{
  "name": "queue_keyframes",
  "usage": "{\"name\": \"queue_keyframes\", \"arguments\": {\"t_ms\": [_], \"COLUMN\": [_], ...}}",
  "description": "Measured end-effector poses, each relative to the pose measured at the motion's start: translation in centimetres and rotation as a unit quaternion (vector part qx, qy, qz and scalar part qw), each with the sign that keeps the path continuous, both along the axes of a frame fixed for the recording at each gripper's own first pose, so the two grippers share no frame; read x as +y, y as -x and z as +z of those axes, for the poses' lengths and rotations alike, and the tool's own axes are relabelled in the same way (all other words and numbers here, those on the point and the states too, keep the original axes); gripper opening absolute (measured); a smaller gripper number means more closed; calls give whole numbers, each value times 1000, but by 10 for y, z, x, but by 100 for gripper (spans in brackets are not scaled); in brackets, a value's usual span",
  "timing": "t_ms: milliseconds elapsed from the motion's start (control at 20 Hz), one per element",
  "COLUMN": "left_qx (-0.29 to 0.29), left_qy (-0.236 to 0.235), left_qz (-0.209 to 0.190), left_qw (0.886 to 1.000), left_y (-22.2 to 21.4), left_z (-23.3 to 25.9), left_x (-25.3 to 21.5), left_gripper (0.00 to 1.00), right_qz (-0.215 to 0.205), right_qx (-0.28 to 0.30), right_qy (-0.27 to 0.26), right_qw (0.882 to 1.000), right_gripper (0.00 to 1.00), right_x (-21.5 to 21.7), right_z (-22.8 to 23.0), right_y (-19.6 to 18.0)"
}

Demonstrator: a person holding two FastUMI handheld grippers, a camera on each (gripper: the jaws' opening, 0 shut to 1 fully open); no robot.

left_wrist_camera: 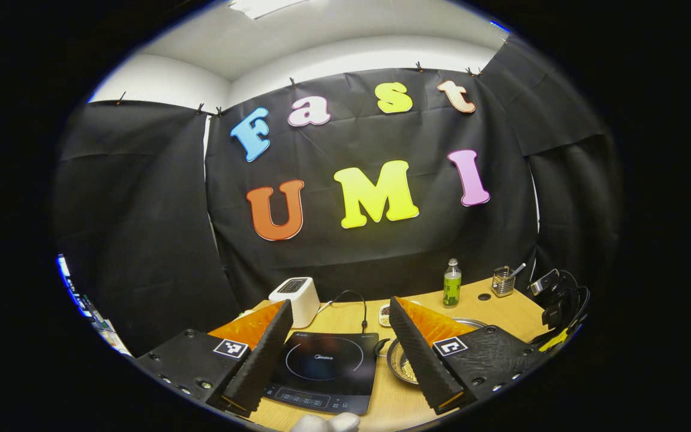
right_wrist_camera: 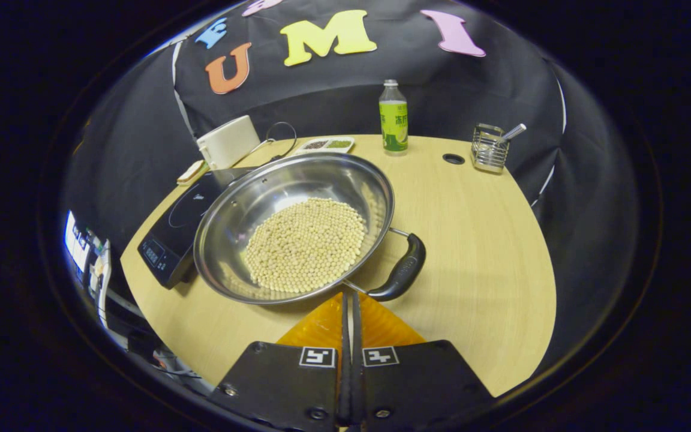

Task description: First push the handle of the pot to place it horizontally, then grasp the pot with both hands and set it on the induction cooktop.

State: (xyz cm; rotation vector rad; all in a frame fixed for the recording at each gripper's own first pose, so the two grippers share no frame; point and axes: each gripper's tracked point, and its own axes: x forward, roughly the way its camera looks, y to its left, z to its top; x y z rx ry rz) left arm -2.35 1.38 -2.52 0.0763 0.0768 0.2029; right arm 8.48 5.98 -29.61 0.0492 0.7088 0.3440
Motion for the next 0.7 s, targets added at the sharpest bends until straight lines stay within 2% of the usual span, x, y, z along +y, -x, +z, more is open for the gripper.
{"name": "queue_keyframes", "arguments": {"t_ms": [700], "left_qx": [14], "left_qy": [3], "left_qz": [43], "left_qw": [999], "left_y": [-10], "left_z": [-10], "left_x": [-6], "left_gripper": [96], "right_qz": [31], "right_qx": [-7], "right_qy": [22], "right_qw": [999], "right_gripper": [3], "right_x": [-22], "right_z": [7], "right_y": [-34]}}
